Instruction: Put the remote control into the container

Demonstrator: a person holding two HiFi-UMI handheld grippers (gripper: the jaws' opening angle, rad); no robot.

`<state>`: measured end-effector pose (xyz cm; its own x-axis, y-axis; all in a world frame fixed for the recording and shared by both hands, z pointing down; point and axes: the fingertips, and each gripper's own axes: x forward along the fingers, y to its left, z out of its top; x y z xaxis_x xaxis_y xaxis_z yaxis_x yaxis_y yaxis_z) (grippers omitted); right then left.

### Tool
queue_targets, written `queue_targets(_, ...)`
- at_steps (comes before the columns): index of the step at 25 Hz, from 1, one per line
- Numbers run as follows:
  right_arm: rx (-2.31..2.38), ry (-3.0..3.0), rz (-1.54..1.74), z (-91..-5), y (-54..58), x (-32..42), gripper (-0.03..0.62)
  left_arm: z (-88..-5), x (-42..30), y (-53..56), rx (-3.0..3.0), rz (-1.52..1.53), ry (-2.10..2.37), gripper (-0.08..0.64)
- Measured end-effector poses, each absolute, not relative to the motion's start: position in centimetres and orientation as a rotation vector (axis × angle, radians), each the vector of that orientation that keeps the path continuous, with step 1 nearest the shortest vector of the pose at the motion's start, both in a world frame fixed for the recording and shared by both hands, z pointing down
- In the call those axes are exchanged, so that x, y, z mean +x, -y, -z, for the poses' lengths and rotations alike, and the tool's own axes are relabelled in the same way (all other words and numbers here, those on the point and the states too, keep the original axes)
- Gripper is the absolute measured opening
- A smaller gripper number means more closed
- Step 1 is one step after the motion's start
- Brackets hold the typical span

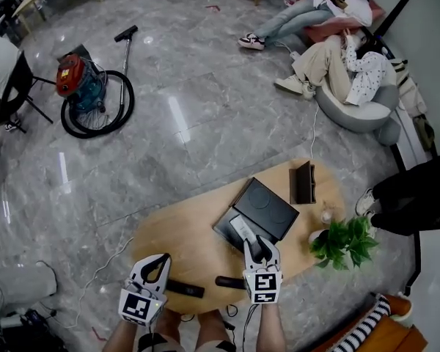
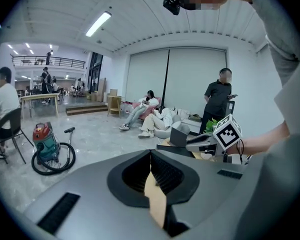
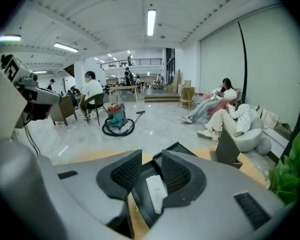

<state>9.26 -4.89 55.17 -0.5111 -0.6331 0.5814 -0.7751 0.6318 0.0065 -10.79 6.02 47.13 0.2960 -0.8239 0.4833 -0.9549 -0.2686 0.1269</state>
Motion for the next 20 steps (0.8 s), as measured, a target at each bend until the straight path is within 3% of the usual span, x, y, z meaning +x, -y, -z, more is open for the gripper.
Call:
queue_targets(10,1.306,2.458,-0.284,-44.0,2.3,8.4,0.059,-40.3,-10.3,-6.9,2.287,-0.299,1.594,0.008)
queue_targets(20,1.395,2.496,-0.319,-38.8,-4.1,7.7,0.012,-36.4,-10.0,-8.6,2.368,-0.227,1.551,0.008)
